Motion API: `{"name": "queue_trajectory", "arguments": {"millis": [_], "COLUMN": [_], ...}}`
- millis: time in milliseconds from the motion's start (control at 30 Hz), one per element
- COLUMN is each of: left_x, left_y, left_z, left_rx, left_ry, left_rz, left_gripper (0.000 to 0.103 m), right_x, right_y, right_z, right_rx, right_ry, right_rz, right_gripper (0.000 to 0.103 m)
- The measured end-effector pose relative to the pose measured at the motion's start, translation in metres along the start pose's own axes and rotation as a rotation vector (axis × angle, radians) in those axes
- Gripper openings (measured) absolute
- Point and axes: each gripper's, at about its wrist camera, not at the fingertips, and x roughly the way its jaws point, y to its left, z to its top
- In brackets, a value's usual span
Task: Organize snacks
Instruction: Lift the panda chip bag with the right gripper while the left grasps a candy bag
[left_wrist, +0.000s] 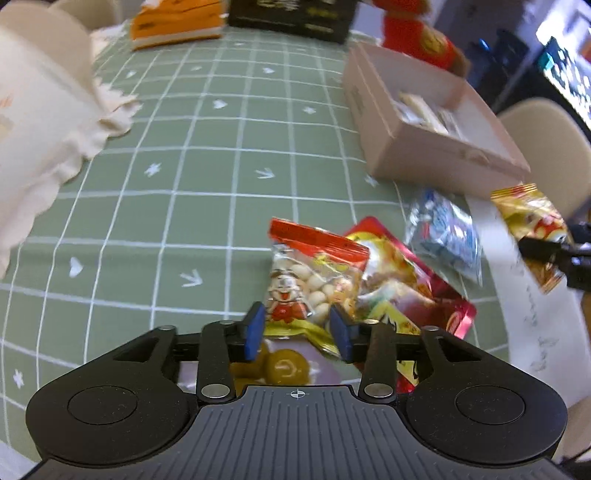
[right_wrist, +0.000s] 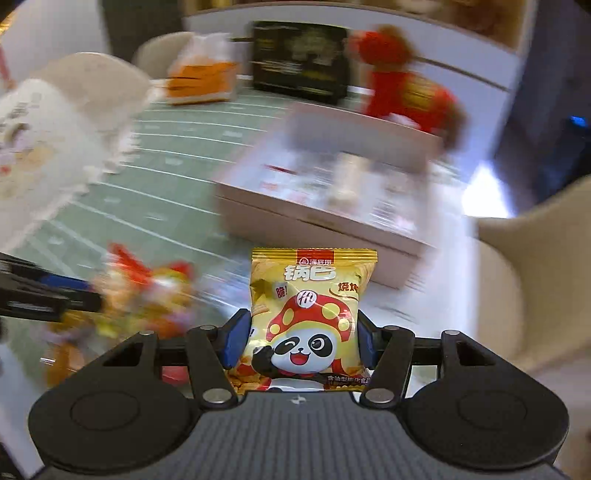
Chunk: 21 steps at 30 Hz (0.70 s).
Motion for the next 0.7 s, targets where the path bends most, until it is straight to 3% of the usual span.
{"name": "queue_trajectory", "arguments": {"millis": [100,233,367,433,600,700], "left_x": [0.001,-0.008,-0.010,-0.004,0.014,0.016], "left_y": [-0.008,-0.008,-0.014,-0.023,-0.046,-0.046], "left_z": [0.003,0.008,0.013,0.014,0.012,0.017], "left_rx": [0.025,-0.002,0.010,0.049,0.151,0.149], "left_ry": [0.004,-0.043,-0.051,-0.031,0.015,0.014], "left_rz": [0.003,0.028,0.051,0.063,0.074,0.061], "left_gripper": [0.051,0.049,0.049,0.049,0.056,0.056], "right_x": [0.015,0.029,0.037,0.041,0.042,0.040], "right_y": [-0.018,-0.017,0.005,0.012,0.021,0.020], "right_z": [-0.014,-0.025,-0.027,-0.028,-0.036,-0.041], "right_rx": [0.062,0.114,0.068,0.045,0.031,0.038], "right_ry": [0.058,0.110,0.093,0.084,0.040,0.009], "right_rz": [-0.059,0.023,0.046,0.044,0.037,0.032], "right_gripper": [0.058,0.060,0.071,0.083,0.092,0.096]}}
